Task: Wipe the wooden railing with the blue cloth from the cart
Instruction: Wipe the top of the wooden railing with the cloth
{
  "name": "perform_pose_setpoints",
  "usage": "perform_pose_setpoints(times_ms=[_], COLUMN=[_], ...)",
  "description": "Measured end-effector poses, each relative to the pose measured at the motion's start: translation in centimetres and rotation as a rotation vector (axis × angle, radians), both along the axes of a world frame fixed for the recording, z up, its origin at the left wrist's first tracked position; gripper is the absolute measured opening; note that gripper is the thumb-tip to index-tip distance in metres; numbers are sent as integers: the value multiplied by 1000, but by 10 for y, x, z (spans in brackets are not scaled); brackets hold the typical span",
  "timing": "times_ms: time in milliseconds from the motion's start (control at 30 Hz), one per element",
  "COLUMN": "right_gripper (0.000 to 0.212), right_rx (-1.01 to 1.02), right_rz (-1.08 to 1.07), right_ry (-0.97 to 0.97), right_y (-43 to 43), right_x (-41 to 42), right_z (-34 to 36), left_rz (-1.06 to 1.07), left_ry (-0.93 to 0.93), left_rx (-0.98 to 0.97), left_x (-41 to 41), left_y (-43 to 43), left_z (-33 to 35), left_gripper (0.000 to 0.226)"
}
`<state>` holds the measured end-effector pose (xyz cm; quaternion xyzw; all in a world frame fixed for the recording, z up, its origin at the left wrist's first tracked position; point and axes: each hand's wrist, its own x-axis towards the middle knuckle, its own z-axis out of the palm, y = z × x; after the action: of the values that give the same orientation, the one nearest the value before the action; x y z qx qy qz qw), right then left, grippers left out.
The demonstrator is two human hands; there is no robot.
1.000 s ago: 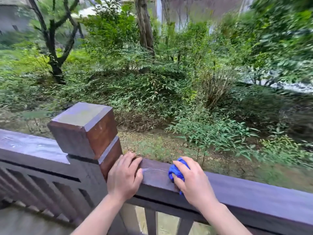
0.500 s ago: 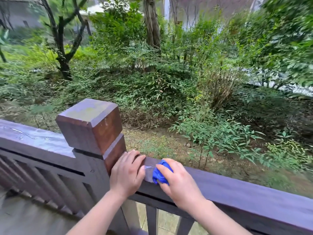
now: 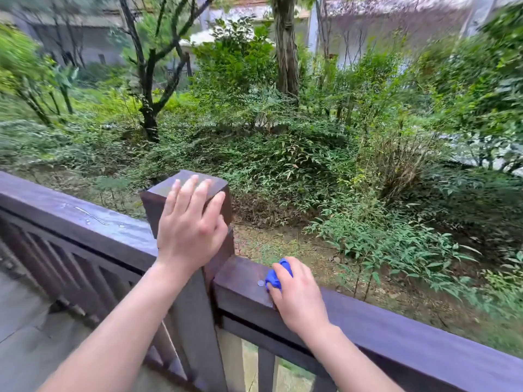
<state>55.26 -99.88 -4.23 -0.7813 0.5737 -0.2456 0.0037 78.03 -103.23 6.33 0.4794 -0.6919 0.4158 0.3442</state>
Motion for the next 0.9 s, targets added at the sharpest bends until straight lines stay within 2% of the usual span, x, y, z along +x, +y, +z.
perform_pose_setpoints(times_ms=[100,200,267,300,367,467,533,633,667,800,833,900], right_gripper=[39,44,43,41,38,45,47,39,38,46,47,44], right_rx=[-10,10,12,14,8,40,37,6,2,4,-2,-3], right_rz=[222,93,-49,-54,81,261,167,-66,-48,272,276,139], right_ry=[53,29,-15,-11,18,38,30,-18,-14,26,37,25], right_y=[16,-5,-23,-25,-19,-9,-22,-40,-37,-18,-22,-37], right_x=[15,0,3,11,33,30,18,30,43,63,56,45], right_z=[-12,-6,1,4,0,-12,-9,3,4,-11,-9,-4], left_rz=[-2,-78,-116,-132,-166,-206,-212,-199,-202,-211,-214,-219], left_ry=[-26,-24,24,56,114,172,187,179,178,176,173,165], left_rx=[-20,-86,-118,-128,-141,-153,-148,-140,-141,-160,-159,-159], left_x=[13,18,17,16,14,14,13,12,12,13,13,14], left_y=[-12,-20,-23,-24,-26,-28,-27,-27,-27,-28,-28,-28], left_z=[1,-3,-4,-5,-7,-9,-10,-9,-9,-10,-11,-12], left_gripper=[30,26,25,25,23,22,22,23,23,23,23,24])
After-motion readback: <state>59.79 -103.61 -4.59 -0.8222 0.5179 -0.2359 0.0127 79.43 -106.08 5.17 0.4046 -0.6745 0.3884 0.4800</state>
